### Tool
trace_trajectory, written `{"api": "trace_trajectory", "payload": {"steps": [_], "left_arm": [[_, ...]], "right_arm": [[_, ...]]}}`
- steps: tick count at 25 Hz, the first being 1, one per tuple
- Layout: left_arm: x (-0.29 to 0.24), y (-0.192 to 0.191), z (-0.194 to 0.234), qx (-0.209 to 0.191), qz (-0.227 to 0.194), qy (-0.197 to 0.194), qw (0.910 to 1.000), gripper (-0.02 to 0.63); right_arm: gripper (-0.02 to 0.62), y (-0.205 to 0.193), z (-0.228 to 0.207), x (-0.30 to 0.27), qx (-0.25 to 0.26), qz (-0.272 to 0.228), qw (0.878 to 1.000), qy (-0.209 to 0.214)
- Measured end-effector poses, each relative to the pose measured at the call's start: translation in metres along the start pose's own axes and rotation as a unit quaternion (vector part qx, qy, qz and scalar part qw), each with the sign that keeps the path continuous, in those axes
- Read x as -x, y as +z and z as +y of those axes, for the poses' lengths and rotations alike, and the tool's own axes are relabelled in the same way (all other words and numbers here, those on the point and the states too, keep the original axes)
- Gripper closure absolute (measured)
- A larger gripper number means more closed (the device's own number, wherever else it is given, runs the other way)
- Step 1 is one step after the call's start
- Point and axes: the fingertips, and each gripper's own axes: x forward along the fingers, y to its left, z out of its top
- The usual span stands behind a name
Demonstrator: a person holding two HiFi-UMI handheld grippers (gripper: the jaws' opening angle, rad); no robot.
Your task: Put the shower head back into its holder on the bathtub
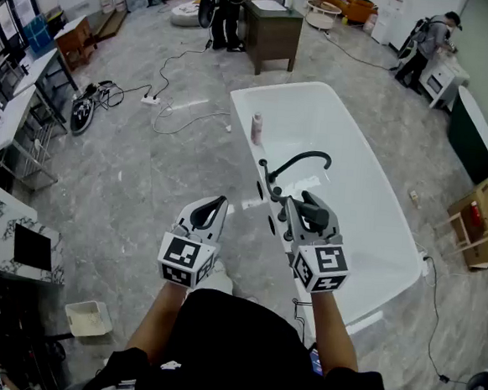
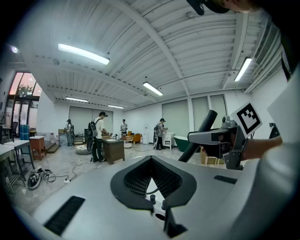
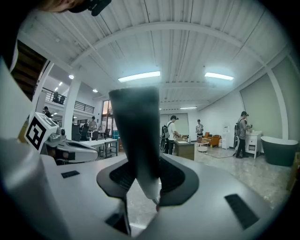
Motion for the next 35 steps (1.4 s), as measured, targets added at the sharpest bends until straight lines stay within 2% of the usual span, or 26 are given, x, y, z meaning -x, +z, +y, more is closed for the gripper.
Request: {"api": "trace_trajectory", "payload": {"steps": [14, 22, 35], "left_arm": [[0.002, 0.003, -0.004, -0.006, -0.006, 0.002, 1.0000, 0.592], [-0.011, -0.001, 0.010, -0.002, 0.001, 0.001, 1.0000, 0.592], [-0.089, 0.005, 0.079, 0.007, 0.006, -0.001, 1.0000, 0.592]], "right_arm": [[0.459, -0.005, 0.005, -0.001, 0.003, 0.004, 1.000, 0.011], [0.459, -0.006, 0.003, -0.022, 0.000, 0.008, 1.000, 0.015], [0.459, 0.001, -0.025, -0.119, -0.002, 0.014, 1.000, 0.019]]}}
